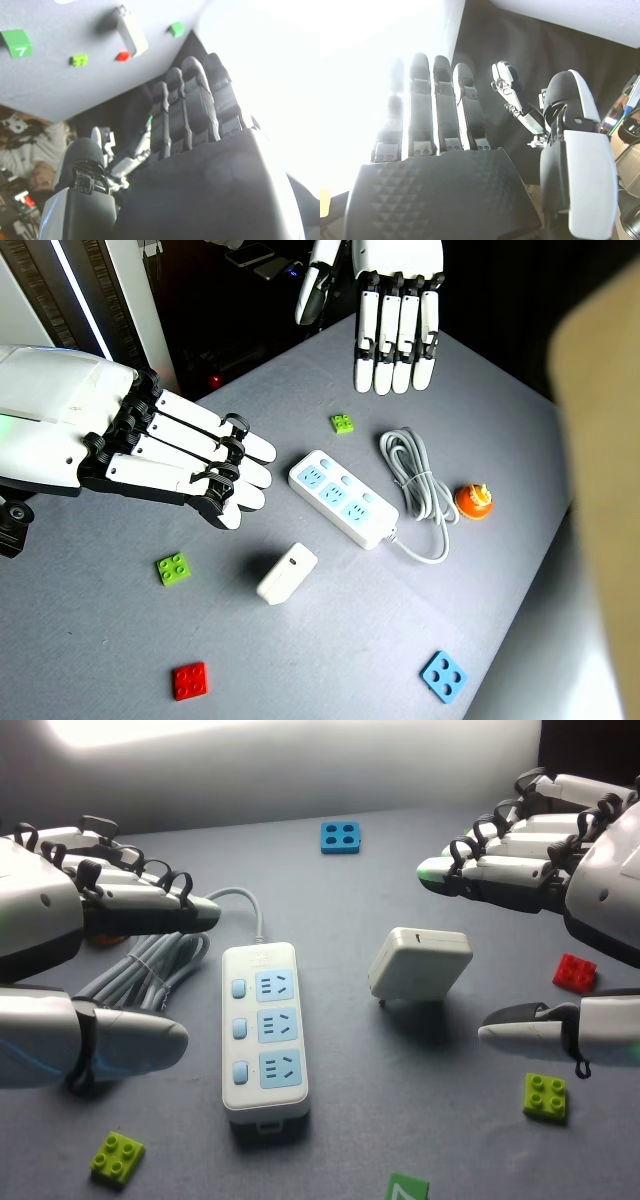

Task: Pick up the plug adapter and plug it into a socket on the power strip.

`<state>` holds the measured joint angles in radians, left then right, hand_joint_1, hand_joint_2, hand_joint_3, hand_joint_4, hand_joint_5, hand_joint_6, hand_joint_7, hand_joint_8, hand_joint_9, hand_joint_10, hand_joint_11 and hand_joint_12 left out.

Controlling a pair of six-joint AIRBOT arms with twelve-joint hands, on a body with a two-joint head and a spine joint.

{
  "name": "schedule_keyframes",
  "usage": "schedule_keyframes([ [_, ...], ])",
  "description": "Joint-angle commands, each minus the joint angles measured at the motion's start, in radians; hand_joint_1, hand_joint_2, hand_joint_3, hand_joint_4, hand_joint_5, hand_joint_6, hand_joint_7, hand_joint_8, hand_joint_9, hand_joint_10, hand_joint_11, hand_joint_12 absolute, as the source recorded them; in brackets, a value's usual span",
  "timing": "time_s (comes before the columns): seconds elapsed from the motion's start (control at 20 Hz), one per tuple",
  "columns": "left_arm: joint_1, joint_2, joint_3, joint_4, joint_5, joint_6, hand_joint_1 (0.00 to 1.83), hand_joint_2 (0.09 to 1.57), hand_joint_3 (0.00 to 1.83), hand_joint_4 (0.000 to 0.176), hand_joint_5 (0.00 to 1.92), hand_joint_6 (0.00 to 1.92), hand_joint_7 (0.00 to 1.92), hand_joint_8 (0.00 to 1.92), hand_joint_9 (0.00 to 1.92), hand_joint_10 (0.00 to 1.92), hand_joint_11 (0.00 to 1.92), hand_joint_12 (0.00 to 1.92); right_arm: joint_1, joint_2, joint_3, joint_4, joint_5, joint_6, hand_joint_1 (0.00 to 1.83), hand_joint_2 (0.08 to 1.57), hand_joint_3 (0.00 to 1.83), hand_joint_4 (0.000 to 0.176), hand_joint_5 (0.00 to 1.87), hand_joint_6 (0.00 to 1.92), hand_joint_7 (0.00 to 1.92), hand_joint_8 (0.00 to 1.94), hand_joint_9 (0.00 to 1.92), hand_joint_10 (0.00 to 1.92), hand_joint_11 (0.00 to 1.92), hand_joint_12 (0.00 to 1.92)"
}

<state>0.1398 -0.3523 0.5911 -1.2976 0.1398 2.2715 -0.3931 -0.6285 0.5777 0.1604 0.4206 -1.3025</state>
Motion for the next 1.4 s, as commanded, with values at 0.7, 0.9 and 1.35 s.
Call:
schedule_keyframes([
  [0.7, 0.079, 0.144, -0.117, -0.018, -0.081, -0.018, 0.0, 1.17, 0.0, 0.0, 0.13, 0.0, 0.11, 0.0, 0.11, 0.0, 0.0, 0.41, 0.206, -0.143, 0.21, 0.347, -0.306, -0.033, 0.1, 1.08, 0.01, 0.0, 0.08, 0.0, 0.11, 0.0, 0.1, 0.0, 0.0, 0.35],
  [0.9, 0.09, 0.154, -0.184, -0.019, -0.074, -0.119, 0.0, 1.18, 0.0, 0.0, 0.12, 0.0, 0.1, 0.0, 0.11, 0.0, 0.0, 0.35, 0.28, -0.21, 0.292, 0.371, -0.392, -0.031, 0.47, 1.16, 0.01, 0.0, 0.1, 0.0, 0.11, 0.0, 0.1, 0.0, 0.0, 0.34],
  [1.35, 0.138, 0.119, -0.275, -0.019, -0.097, -0.137, 0.0, 1.18, 0.0, 0.0, 0.14, 0.0, 0.12, 0.0, 0.12, 0.0, 0.0, 0.4, 0.272, -0.388, 0.466, 0.372, -0.471, 0.016, 0.79, 1.12, 0.0, 0.0, 0.08, 0.0, 0.09, 0.0, 0.09, 0.0, 0.0, 0.29],
])
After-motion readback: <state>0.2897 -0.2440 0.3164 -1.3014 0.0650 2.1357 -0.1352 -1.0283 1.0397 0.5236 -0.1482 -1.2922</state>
